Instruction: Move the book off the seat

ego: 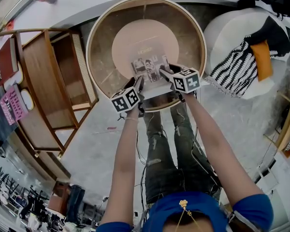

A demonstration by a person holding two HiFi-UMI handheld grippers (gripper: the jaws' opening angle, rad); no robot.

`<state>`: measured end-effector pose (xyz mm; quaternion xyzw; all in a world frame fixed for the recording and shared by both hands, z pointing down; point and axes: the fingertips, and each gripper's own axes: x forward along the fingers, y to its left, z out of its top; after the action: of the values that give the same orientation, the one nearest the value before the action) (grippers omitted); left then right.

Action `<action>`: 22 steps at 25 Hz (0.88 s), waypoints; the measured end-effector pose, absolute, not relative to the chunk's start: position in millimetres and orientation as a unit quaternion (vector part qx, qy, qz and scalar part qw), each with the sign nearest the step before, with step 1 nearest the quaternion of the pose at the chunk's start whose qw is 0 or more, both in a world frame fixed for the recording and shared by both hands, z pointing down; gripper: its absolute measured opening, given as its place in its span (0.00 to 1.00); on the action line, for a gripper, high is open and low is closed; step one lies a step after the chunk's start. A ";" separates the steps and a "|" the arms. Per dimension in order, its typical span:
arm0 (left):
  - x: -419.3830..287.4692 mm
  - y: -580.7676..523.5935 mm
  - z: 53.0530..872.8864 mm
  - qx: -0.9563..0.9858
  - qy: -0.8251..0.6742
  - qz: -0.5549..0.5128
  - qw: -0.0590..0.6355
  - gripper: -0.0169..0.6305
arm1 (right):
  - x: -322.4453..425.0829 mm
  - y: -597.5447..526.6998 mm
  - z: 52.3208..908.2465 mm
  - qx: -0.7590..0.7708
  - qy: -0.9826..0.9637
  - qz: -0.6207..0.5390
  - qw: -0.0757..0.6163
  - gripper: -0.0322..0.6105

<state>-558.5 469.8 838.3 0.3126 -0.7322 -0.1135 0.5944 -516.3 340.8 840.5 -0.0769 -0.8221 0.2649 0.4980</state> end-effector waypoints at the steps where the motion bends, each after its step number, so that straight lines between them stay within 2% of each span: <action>1: -558.4 469.9 838.3 0.312 -0.732 -0.113 0.595 0.29 | -516.3 341.0 840.6 -0.077 -0.822 0.265 0.499 0.35; 18: -557.8 469.8 838.0 0.307 -0.740 -0.116 0.587 0.30 | -515.1 340.6 842.2 -0.075 -0.815 0.278 0.502 0.36; 22: -558.5 470.3 837.0 0.307 -0.743 -0.123 0.582 0.30 | -513.0 338.4 844.6 -0.068 -0.809 0.300 0.500 0.41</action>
<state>-558.5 470.3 837.0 0.3072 -0.7426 -0.1233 0.5822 -513.0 338.4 844.6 -0.0677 -0.8093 0.3001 0.5003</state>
